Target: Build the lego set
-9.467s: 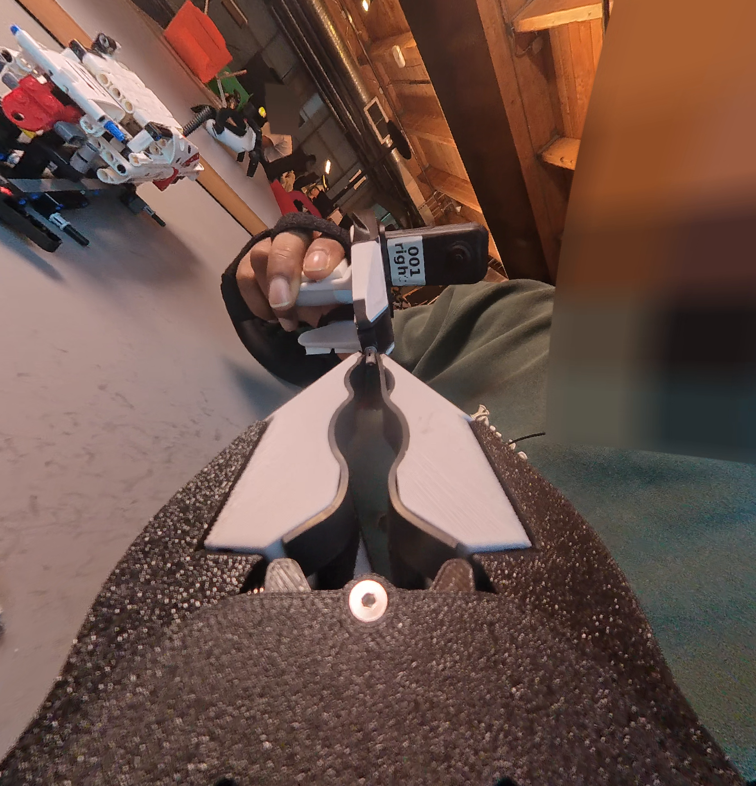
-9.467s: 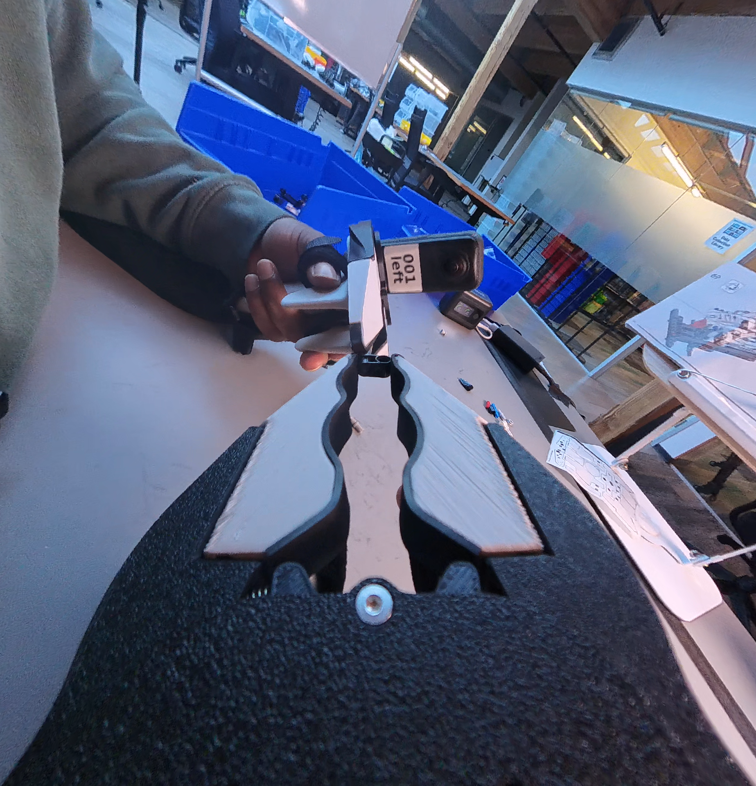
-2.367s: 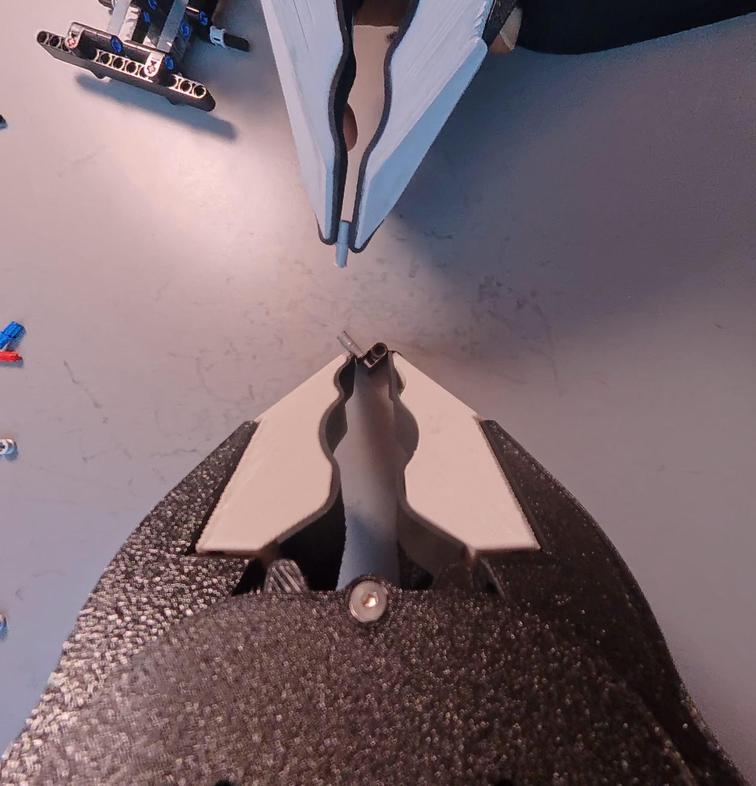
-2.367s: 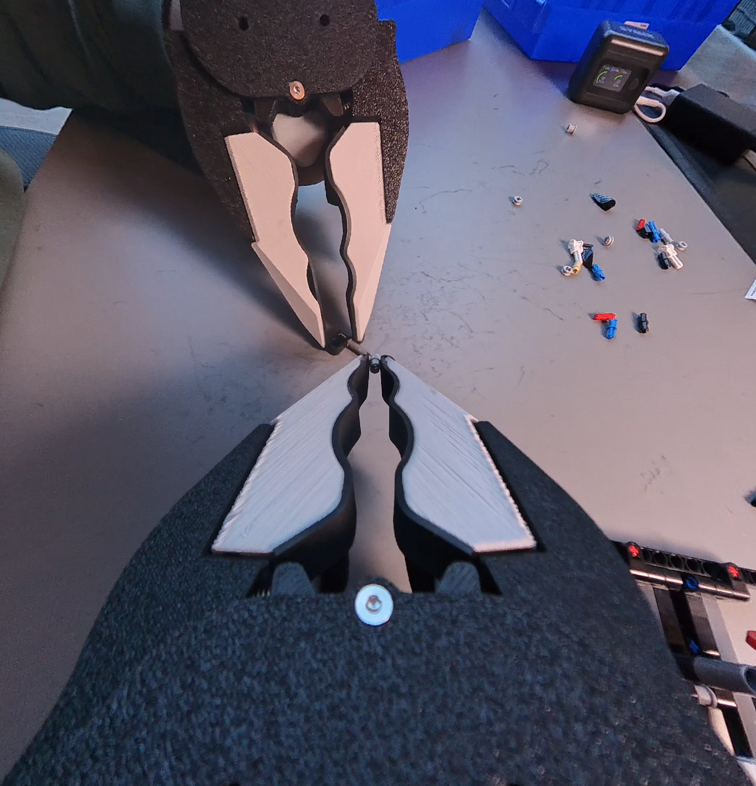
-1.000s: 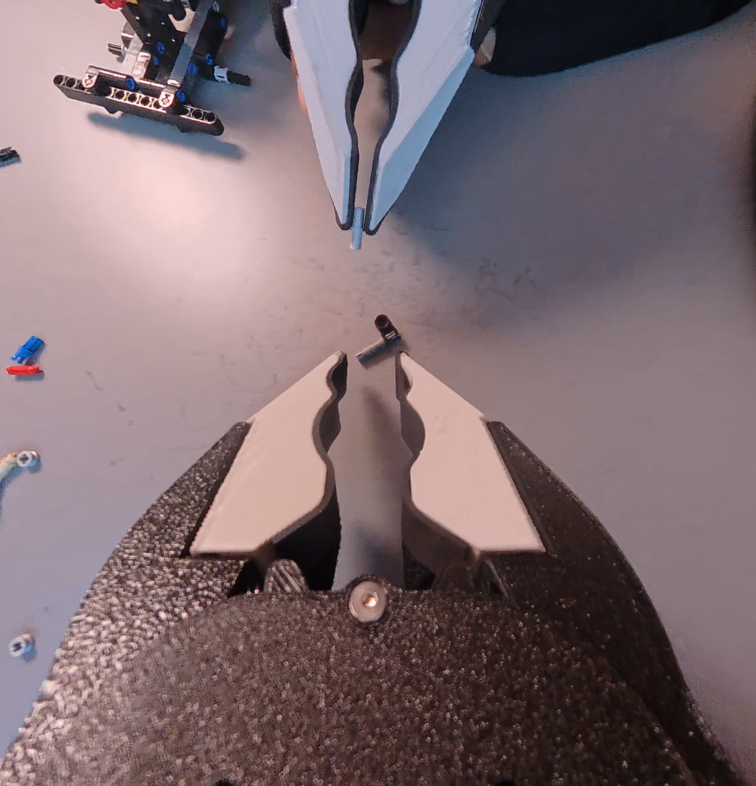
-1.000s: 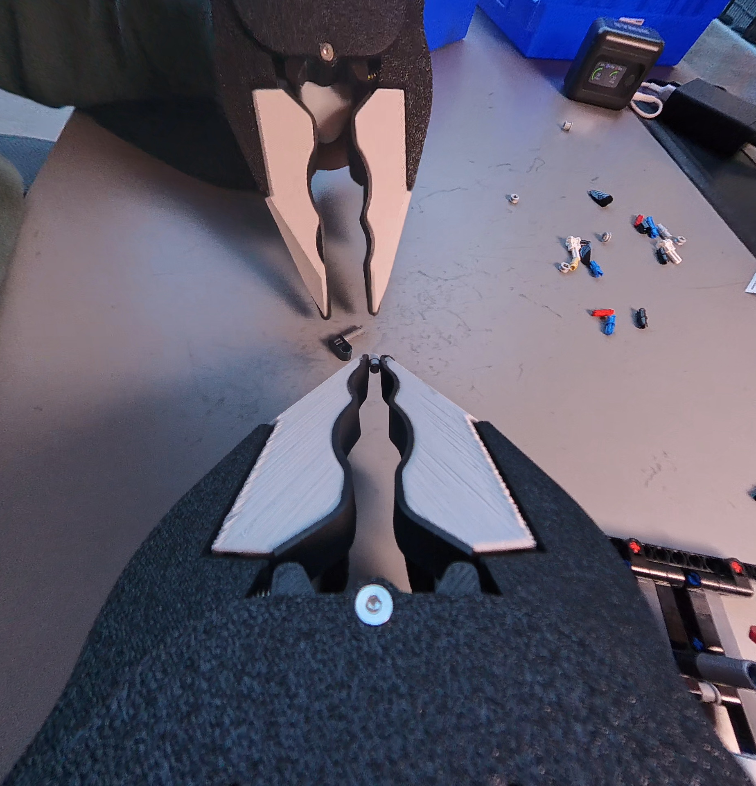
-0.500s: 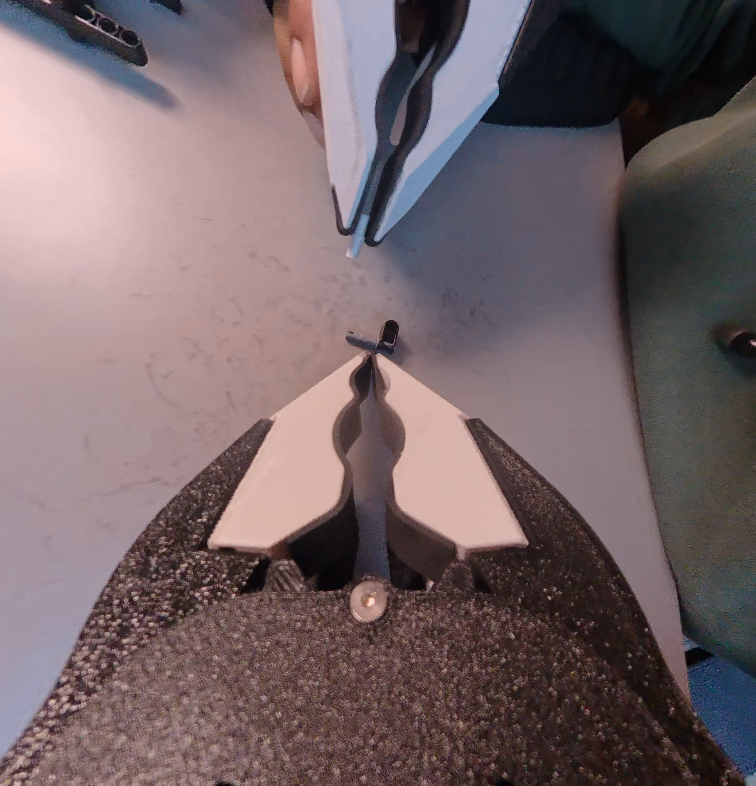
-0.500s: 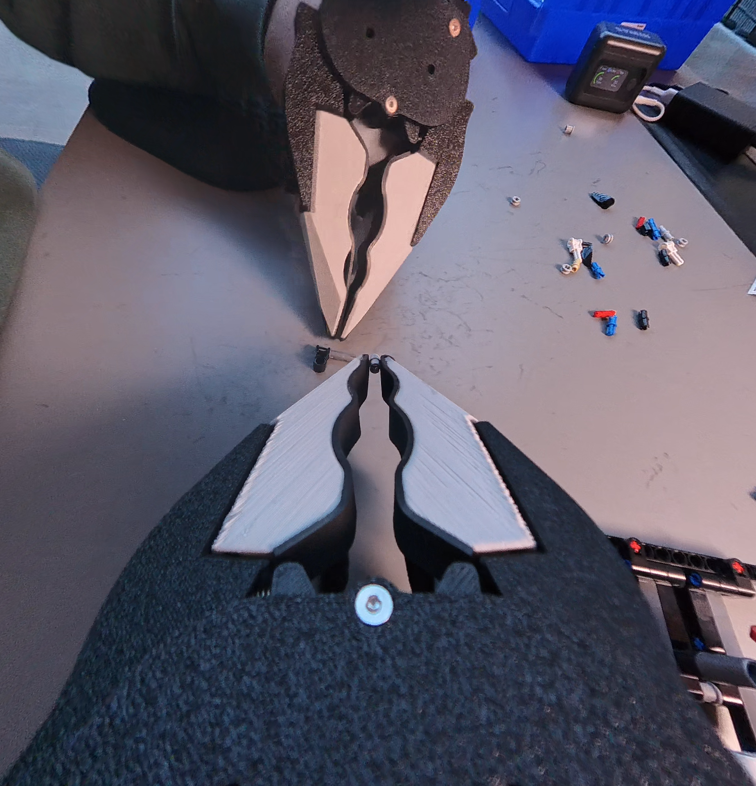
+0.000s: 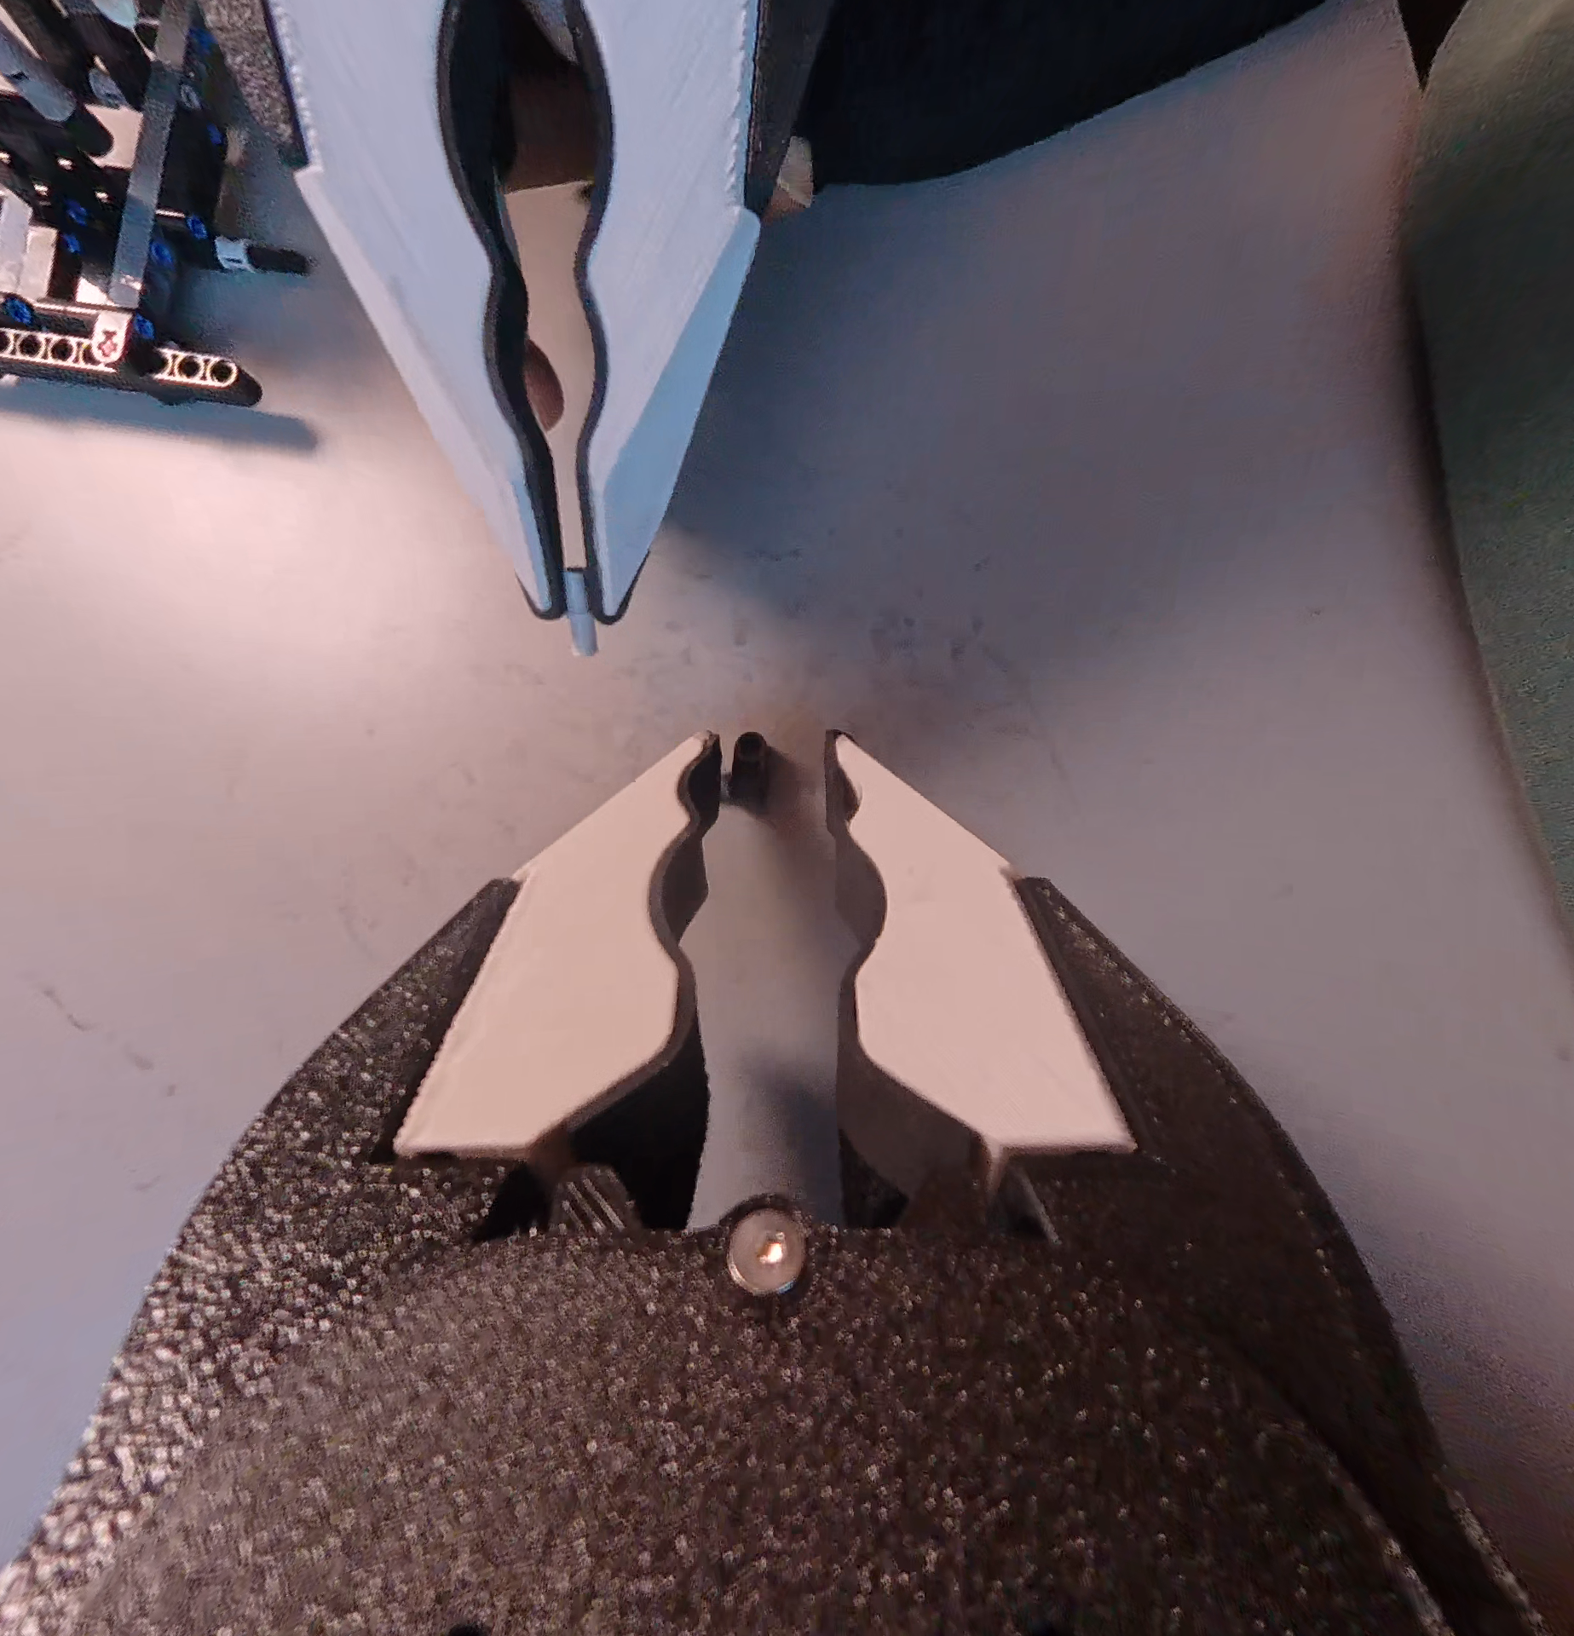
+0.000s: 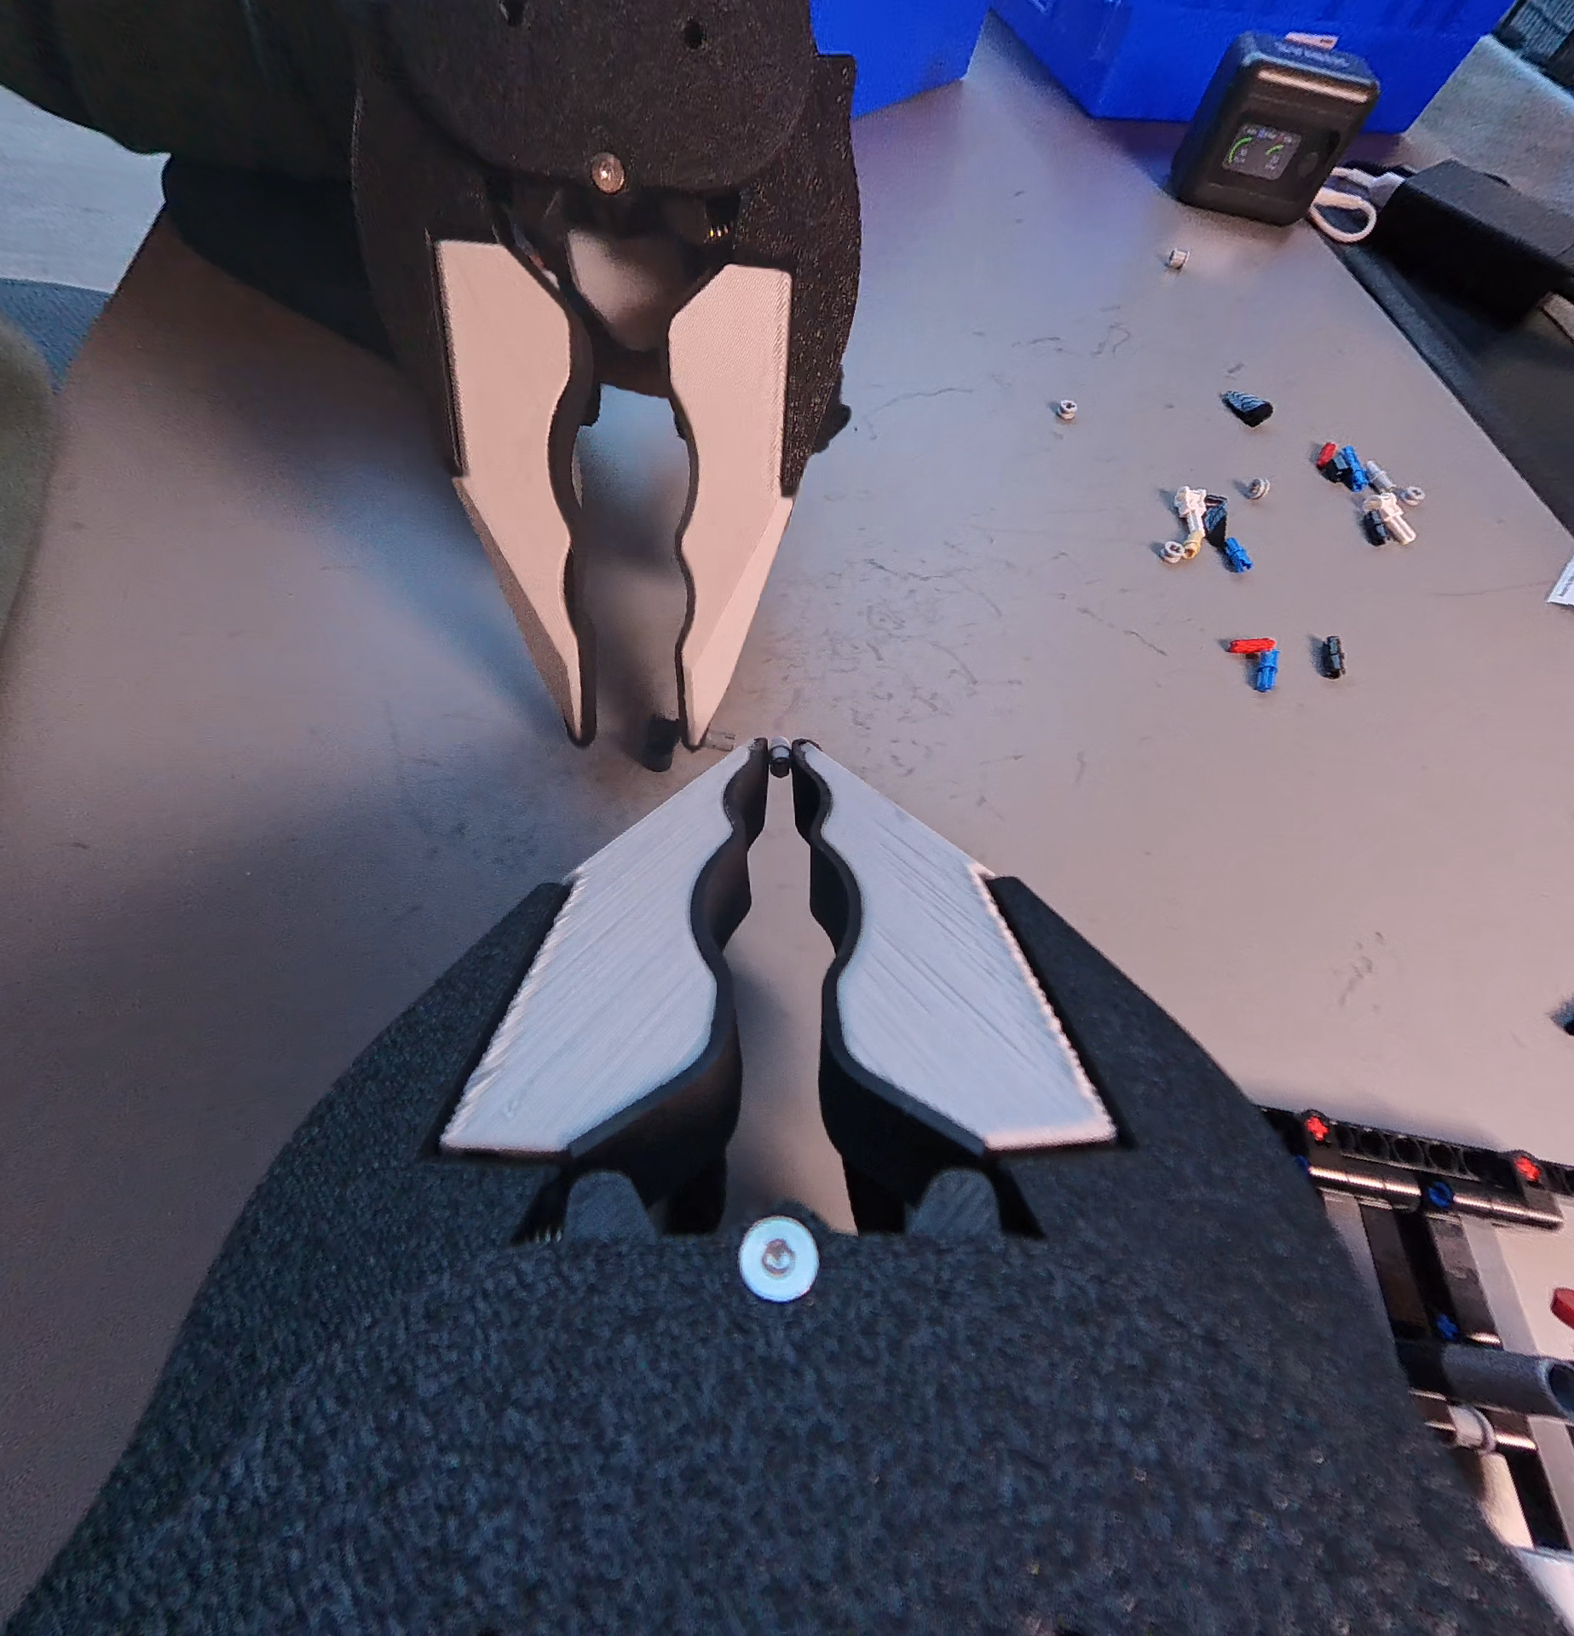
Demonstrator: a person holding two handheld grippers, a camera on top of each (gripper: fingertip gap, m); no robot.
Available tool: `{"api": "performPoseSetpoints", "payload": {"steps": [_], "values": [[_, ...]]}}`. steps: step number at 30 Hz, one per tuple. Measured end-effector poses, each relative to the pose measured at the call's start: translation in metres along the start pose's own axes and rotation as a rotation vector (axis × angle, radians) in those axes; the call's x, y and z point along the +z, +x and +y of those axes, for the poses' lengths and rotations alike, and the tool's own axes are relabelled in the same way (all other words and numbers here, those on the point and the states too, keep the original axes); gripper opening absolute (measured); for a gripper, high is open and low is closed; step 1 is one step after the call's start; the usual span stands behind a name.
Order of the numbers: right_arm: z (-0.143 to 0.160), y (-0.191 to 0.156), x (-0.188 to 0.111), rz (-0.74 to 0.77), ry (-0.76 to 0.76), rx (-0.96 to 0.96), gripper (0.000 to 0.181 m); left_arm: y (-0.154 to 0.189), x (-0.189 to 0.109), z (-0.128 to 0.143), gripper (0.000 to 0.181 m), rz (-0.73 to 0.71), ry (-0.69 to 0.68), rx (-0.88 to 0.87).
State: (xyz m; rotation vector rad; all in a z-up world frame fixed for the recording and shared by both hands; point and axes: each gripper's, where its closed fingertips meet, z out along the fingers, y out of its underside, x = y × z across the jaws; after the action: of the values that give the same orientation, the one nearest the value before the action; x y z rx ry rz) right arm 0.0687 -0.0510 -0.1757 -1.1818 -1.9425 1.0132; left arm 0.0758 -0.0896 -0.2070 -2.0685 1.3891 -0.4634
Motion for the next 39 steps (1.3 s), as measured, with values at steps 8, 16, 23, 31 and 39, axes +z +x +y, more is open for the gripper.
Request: {"api": "performPoseSetpoints", "payload": {"steps": [8,16,23,31,39], "values": [[0.002,0.002,-0.002,0.012,-0.004,-0.003,0.004,-0.010,0.004,0.007,0.007,-0.053,-0.052,-0.035],[-0.049,0.003,-0.025,0.007,0.287,0.050,0.004,-0.022,-0.049,-0.049,0.007,0.017,0.540,-0.374],[-0.114,0.019,-0.084,0.174,0.679,0.068,0.004,-0.049,-0.133,-0.101,0.006,0.404,1.260,-0.721],[-0.113,0.025,-0.077,0.285,0.659,0.049,0.004,-0.048,-0.113,-0.121,0.006,0.551,1.339,-0.816],[-0.105,0.027,-0.069,0.299,0.599,0.022,0.004,-0.051,-0.110,-0.115,0.006,0.536,1.338,-0.843]]}}
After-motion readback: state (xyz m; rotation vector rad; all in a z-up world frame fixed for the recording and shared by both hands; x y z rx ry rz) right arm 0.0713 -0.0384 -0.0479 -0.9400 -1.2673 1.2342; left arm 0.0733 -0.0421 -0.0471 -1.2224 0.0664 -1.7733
